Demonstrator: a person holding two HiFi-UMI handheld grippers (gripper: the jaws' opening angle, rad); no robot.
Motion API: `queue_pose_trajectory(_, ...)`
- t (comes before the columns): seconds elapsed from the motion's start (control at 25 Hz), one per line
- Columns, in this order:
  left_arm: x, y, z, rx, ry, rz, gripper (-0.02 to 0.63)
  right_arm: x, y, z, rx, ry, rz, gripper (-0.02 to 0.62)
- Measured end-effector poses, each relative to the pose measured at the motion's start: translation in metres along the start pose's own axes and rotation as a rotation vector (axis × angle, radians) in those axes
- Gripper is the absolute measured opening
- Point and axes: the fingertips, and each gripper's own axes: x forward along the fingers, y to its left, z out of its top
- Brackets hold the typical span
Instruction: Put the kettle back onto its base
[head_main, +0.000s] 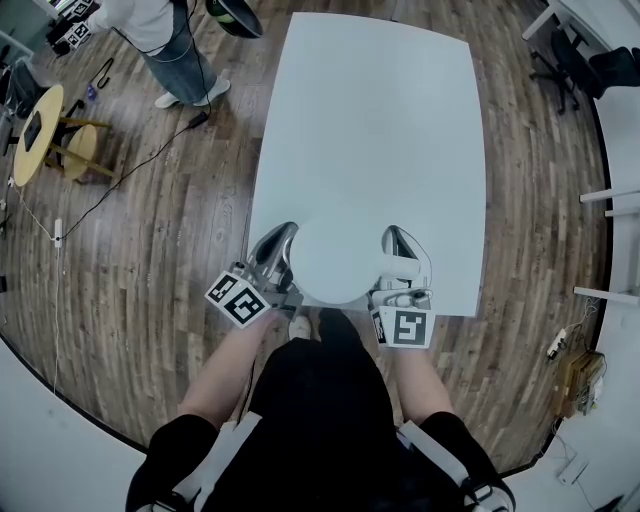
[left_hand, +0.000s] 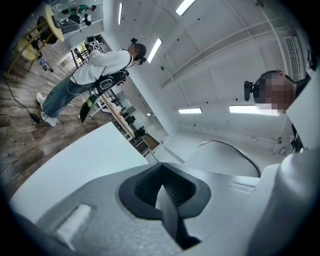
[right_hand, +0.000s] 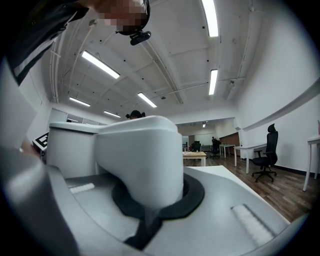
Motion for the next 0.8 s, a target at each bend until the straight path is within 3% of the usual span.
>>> queue_pose_trajectory(0.28, -0.001, 0.003, -0.004, -0.017, -0.005, 0.000, -0.006, 0.000, -0.005, -0.007, -0.010, 0.048, -0.015, 0.007)
queue_pose_trajectory(0.4, -0.009, 0.013, -0.005, -0.045, -0.017, 0.033, -0.006, -0.003, -0.010, -0.017, 0.011, 0.099, -0.041, 0.069)
queue_pose_trajectory(0.8, -0.038, 0.021, 0.003, -0.036, -0.012, 0.064, -0.006, -0.028, -0.012, -0.033, -0.049, 0.212, -0.118, 0.121)
